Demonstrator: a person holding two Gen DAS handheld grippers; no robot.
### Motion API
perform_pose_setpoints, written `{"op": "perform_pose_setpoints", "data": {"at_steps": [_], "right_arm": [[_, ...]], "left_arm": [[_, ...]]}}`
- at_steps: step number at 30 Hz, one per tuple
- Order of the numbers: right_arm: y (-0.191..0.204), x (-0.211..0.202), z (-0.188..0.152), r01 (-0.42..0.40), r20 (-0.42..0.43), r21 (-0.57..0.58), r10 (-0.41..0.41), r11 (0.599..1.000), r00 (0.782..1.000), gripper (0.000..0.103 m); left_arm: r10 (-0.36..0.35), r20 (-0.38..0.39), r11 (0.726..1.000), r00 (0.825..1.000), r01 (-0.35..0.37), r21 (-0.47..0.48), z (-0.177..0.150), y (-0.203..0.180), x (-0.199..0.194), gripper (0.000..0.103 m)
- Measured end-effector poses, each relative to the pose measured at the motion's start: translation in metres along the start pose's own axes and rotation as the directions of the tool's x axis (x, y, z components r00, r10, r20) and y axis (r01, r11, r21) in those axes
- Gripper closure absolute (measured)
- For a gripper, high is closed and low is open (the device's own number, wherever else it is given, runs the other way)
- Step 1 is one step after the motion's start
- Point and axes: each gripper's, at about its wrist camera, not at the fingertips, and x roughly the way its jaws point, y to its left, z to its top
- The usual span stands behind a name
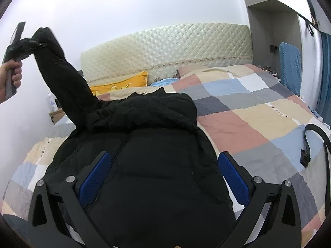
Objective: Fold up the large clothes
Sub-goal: 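Grasp the other sleeve cuff with the left tool and lift it, then fold the held sleeve across the jacket body and release it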
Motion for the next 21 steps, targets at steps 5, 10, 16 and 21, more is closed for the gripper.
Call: {"op": "perform_pose_setpoints", "data": {"at_steps": [5, 10, 16, 21], "right_arm": [[-0.011, -0.007, 0.003, 0.0, 0.025, 0.034, 0.0, 0.999, 1.0, 0.0], [-0.02, -0.007, 0.003, -0.004, 0.03, 0.054, 0.002, 0.999, 1.0, 0.0], [-0.035, 0.002, 0.002, -0.015, 0.026, 0.1, 0.012, 0.995, 1.0, 0.0], [-0.05, 0.007, 0.005, -0.016, 0.041, 0.147, 0.01, 0.989, 0.999, 0.0]], "left_arm": [[-0.061, -0.029, 0.995, 0.998, 0.064, 0.082, 0.0, -0.082, 0.023, 0.093], [-0.158, -0.093, 0.978, 0.983, 0.169, 0.125, -0.034, -0.162, 0.062, 0.093], [-0.242, -0.188, 0.945, 0.952, 0.275, 0.176, -0.092, -0.241, 0.115, 0.093], [-0.27, -0.27, 0.922, 0.924, 0.329, 0.206, -0.146, -0.28, 0.154, 0.093]]}}
